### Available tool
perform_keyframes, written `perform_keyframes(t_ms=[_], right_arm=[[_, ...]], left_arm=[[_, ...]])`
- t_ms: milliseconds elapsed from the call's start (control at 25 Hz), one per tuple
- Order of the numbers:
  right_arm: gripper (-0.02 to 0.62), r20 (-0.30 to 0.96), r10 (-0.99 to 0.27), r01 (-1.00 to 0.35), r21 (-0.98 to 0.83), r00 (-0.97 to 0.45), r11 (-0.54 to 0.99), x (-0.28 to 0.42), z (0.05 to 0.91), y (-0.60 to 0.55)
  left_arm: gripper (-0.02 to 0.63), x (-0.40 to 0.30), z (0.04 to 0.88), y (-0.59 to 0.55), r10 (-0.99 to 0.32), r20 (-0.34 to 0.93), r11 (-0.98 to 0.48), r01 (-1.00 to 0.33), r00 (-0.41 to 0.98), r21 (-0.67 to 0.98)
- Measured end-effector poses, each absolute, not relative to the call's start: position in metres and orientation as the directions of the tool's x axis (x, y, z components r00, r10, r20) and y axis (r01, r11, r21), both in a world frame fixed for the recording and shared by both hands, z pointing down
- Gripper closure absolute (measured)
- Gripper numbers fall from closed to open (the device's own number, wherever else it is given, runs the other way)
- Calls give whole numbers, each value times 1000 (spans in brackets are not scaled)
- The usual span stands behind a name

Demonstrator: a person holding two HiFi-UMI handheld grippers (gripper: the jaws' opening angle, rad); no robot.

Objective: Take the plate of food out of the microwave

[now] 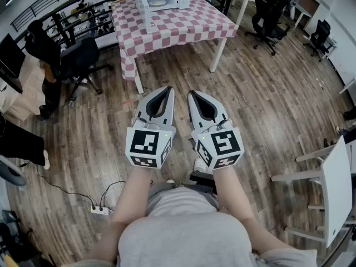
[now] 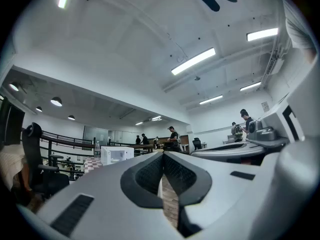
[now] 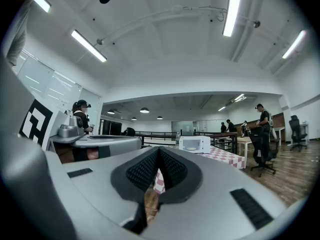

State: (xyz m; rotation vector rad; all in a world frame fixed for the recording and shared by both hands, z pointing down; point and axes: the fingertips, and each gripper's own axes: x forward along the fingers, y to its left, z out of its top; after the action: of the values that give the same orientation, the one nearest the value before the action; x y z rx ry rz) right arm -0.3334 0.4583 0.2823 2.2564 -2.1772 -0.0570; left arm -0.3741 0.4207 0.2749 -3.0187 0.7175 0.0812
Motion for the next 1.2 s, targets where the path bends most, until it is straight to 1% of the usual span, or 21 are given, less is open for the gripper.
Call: perform_keyframes(t_ms=[280, 560, 720, 1200], right_arm=[[569, -31, -999, -998, 58, 17, -19, -338, 281, 461], [569, -21, -1000, -997, 72, -11, 9, -327, 283, 454], [569, -16, -999, -999, 38, -27, 26, -312, 286, 444], [569, -3, -997, -996, 37, -83, 83, -249, 286, 416]], left_arm=[[604, -370, 275, 424, -445, -73, -894, -448, 892, -13], [604, -354, 279, 417, -461, -72, -887, -461, 885, 7], [604, -339, 284, 412, -473, -58, -881, -473, 879, 14], [604, -271, 291, 386, -511, -35, -860, -510, 859, 27]])
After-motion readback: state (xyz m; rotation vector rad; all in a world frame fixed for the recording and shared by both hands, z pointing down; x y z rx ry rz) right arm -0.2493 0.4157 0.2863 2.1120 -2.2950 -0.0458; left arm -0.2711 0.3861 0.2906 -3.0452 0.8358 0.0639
